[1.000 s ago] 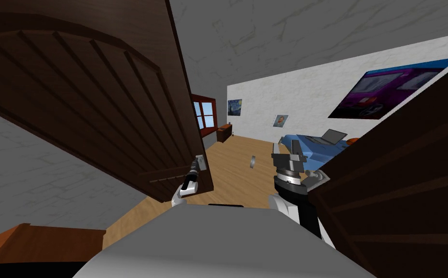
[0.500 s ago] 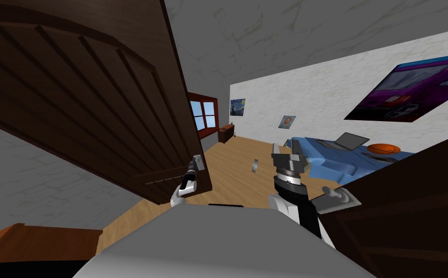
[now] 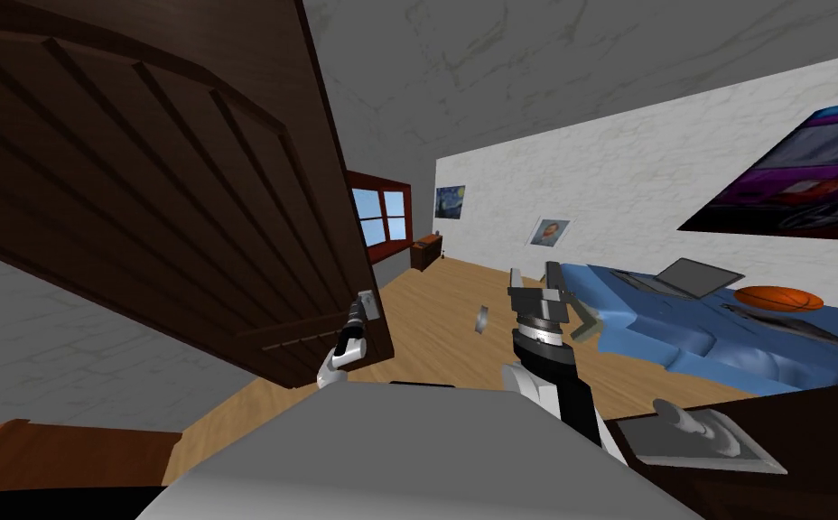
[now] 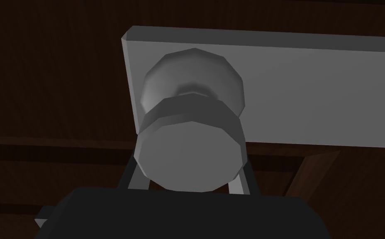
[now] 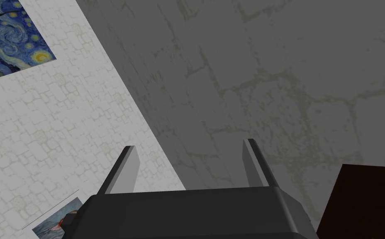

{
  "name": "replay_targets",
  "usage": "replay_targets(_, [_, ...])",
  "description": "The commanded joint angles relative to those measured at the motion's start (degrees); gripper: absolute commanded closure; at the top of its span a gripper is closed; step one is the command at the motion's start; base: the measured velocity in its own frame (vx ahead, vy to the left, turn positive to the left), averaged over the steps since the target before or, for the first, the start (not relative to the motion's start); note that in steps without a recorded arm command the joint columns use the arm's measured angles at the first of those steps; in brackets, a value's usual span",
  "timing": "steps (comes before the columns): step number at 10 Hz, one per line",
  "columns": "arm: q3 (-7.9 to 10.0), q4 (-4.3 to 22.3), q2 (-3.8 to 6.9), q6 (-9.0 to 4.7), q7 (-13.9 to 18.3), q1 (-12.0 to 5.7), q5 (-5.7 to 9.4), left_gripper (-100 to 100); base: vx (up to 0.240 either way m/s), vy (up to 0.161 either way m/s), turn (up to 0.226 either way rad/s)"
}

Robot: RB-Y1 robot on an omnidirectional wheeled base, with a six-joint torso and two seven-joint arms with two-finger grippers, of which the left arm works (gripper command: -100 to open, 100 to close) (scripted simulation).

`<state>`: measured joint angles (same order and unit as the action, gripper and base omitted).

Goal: Push the door open

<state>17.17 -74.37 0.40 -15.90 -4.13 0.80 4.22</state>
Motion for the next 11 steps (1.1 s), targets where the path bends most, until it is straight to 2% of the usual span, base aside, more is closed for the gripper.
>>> replay_targets(1, [0.0, 0.0, 0.0, 0.0, 0.0, 0.0, 0.0, 100, 0.08, -0.017, 0.047])
replay_targets(2, [1.15, -0.17, 0.86, -0.05, -0.16, 0.01, 0.21, 100, 0.12, -0.028, 0.061])
replay_targets(6, [3.35, -0.44, 1.54, -0.04, -0.54, 0.1, 0.6, 100, 0.196, -0.041, 0.048])
replay_targets(8, [4.62, -0.59, 1.37, -0.03, -0.77, 0.16, 0.82, 100, 0.22, -0.045, 0.056])
replay_targets(11, [6.81, -0.85, 0.06, -0.01, -1.16, 0.26, 1.21, 100, 0.224, -0.041, 0.072])
